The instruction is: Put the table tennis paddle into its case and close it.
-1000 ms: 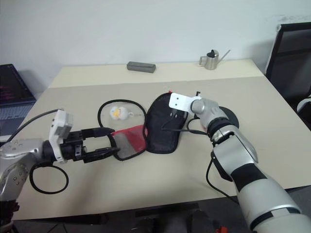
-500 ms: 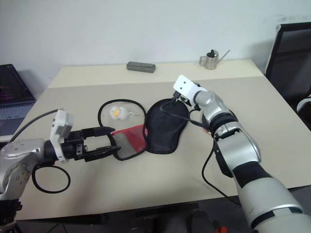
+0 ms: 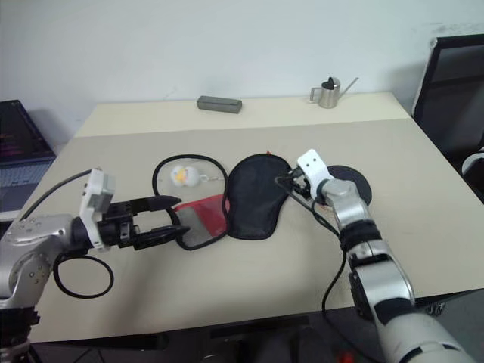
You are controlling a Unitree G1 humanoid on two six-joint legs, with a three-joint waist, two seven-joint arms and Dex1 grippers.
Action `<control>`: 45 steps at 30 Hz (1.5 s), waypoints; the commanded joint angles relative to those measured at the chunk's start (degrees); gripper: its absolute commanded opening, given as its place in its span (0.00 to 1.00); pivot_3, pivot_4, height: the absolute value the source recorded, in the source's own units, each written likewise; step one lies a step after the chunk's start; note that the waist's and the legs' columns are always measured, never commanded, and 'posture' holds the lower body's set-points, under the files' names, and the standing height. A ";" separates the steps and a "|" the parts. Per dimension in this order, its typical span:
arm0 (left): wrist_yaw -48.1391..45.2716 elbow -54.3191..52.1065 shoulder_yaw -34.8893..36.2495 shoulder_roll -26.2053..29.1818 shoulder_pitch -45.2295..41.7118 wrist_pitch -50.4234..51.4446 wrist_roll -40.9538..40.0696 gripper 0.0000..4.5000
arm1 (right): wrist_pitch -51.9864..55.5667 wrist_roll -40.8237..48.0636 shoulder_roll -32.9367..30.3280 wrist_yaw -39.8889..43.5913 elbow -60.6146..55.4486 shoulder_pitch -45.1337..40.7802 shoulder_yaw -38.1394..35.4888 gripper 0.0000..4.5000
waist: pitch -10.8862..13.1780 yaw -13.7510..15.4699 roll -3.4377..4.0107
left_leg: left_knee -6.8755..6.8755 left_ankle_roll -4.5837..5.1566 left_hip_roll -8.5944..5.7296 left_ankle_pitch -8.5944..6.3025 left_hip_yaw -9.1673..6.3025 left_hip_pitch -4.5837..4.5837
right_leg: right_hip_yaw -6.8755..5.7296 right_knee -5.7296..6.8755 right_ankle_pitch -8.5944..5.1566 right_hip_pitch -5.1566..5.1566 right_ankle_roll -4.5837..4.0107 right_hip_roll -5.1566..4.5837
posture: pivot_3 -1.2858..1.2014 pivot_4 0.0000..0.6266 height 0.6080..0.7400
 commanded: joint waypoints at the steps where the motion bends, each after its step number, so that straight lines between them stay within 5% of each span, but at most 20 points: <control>1: -1.34 0.41 0.27 0.27 -1.96 -0.90 -0.53 1.00 | 10.02 2.58 0.95 -0.89 -13.60 3.80 -1.19 0.67 | 0.00 0.02 0.00 | 0.01 0.00 0.00 0.00 -0.01 0.00 | 0.00 0.01 0.00 0.00 0.00 0.00 | 0.52 0.24 1.00; 10: -3.38 3.45 -1.19 0.79 -5.73 -1.23 0.80 1.00 | 23.88 7.82 4.94 -4.40 -23.50 6.63 -2.83 0.67 | 0.00 0.12 0.00 | 0.05 0.00 0.00 0.00 0.00 0.00 | -0.02 0.03 0.00 0.02 0.00 0.03 | 0.52 0.24 1.00; 21: -3.68 3.34 -1.36 0.30 -5.42 -1.58 1.58 1.00 | 14.90 4.23 -4.36 -4.10 -25.81 6.37 1.15 0.67 | 0.00 0.37 -0.01 | 0.04 0.01 0.00 0.00 0.03 -0.01 | -0.02 -0.01 0.00 0.02 0.01 0.03 | 0.52 0.24 1.00; 33: -4.38 3.88 -1.63 0.40 -5.79 -1.54 1.50 1.00 | 45.18 20.29 -1.57 -2.23 -37.98 5.14 -8.48 0.67 | 0.00 0.89 -0.01 | 0.04 0.01 0.07 -0.01 0.01 -0.03 | -0.03 -0.02 0.00 0.01 0.00 0.08 | 0.52 0.24 1.00; 45: -4.74 4.63 -2.30 0.46 -6.72 -1.84 1.88 1.00 | 37.94 18.00 4.47 -8.08 -32.94 9.17 -1.98 0.67 | -0.01 1.40 -0.02 | 0.04 0.01 0.06 -0.01 0.00 -0.03 | -0.05 -0.02 0.00 0.00 0.00 0.09 | 0.52 0.24 1.00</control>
